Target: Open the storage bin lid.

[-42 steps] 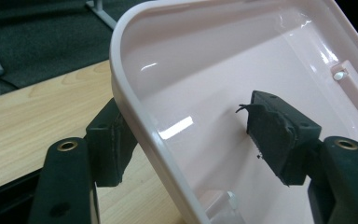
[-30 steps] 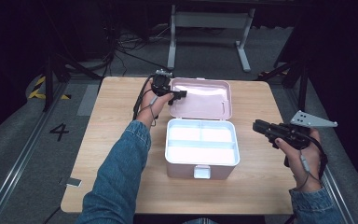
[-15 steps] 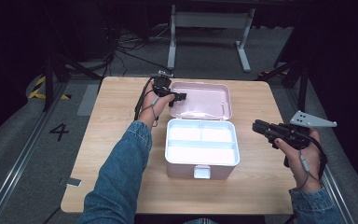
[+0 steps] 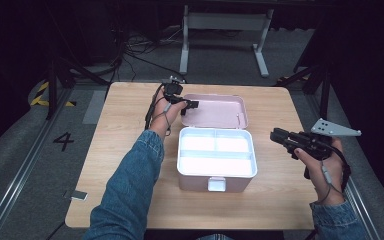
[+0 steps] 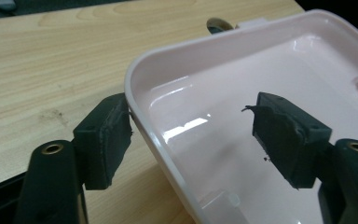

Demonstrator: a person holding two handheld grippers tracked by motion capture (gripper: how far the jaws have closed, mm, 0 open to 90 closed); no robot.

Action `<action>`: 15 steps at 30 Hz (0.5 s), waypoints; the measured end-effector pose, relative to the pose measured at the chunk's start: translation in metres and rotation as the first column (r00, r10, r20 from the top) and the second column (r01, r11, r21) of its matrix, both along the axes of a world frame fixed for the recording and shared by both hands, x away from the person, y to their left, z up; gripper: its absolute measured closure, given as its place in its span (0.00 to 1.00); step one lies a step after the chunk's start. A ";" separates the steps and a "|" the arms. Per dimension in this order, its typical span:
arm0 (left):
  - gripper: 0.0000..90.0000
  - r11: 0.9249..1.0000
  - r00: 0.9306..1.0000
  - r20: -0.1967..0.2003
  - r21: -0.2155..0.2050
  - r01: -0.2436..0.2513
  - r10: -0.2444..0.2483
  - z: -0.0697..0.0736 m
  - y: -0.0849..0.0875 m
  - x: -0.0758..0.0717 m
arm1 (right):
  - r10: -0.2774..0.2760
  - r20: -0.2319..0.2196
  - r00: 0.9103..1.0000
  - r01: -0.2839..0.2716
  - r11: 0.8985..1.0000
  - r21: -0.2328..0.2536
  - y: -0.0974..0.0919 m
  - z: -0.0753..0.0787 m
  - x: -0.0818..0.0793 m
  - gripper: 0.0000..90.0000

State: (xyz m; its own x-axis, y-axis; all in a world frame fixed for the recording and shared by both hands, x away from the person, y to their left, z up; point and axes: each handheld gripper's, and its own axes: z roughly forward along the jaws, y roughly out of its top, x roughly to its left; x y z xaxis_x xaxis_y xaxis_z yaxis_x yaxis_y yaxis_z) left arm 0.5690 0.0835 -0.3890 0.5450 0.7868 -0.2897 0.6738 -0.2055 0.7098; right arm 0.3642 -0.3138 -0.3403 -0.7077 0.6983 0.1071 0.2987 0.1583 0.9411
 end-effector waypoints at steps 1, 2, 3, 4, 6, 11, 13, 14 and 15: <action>0.30 1.000 1.000 0.020 0.000 -0.001 0.001 0.003 0.000 -0.002 | -0.001 -0.002 1.000 0.001 1.000 0.002 0.000 0.000 0.000 0.81; 0.29 1.000 0.999 0.034 -0.001 0.001 -0.001 0.006 0.000 -0.004 | -0.001 0.002 1.000 0.001 1.000 0.001 0.000 0.000 0.000 0.81; 0.29 1.000 0.999 0.034 -0.001 0.001 -0.001 0.006 0.000 -0.004 | -0.001 0.002 1.000 0.001 1.000 0.001 0.000 0.000 0.000 0.81; 0.29 1.000 0.998 0.058 0.000 0.012 -0.012 0.011 0.001 -0.006 | -0.001 0.000 1.000 0.001 1.000 0.002 0.001 0.000 0.000 0.80; 0.29 1.000 0.996 0.089 -0.008 0.028 -0.027 0.020 0.001 -0.013 | 0.000 -0.001 1.000 0.000 1.000 0.001 0.001 -0.001 0.001 0.80; 0.29 0.995 0.983 0.164 -0.032 0.089 -0.083 0.043 0.001 -0.034 | 0.000 0.000 1.000 0.000 1.000 0.005 0.002 0.000 0.003 0.79; 0.29 0.992 0.974 0.197 -0.041 0.121 -0.110 0.054 0.000 -0.046 | 0.005 0.003 1.000 -0.005 1.000 0.007 0.003 0.001 0.006 0.79; 0.29 0.990 0.970 0.209 -0.037 0.135 -0.124 0.060 0.000 -0.052 | 0.006 0.001 1.000 -0.006 1.000 0.011 0.003 0.001 0.007 0.79; 0.29 0.988 0.964 0.223 -0.035 0.153 -0.141 0.064 0.000 -0.057 | 0.009 0.005 1.000 -0.009 1.000 0.008 0.004 0.001 0.008 0.79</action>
State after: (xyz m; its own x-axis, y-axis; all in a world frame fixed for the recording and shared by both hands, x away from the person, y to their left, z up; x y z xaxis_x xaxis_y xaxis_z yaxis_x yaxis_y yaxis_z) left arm 0.5117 0.0839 -0.3246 0.7083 0.6804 -0.1879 0.4653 -0.2499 0.8491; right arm 0.3720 -0.3102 -0.3390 -0.7145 0.6910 0.1093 0.2928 0.1535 0.9438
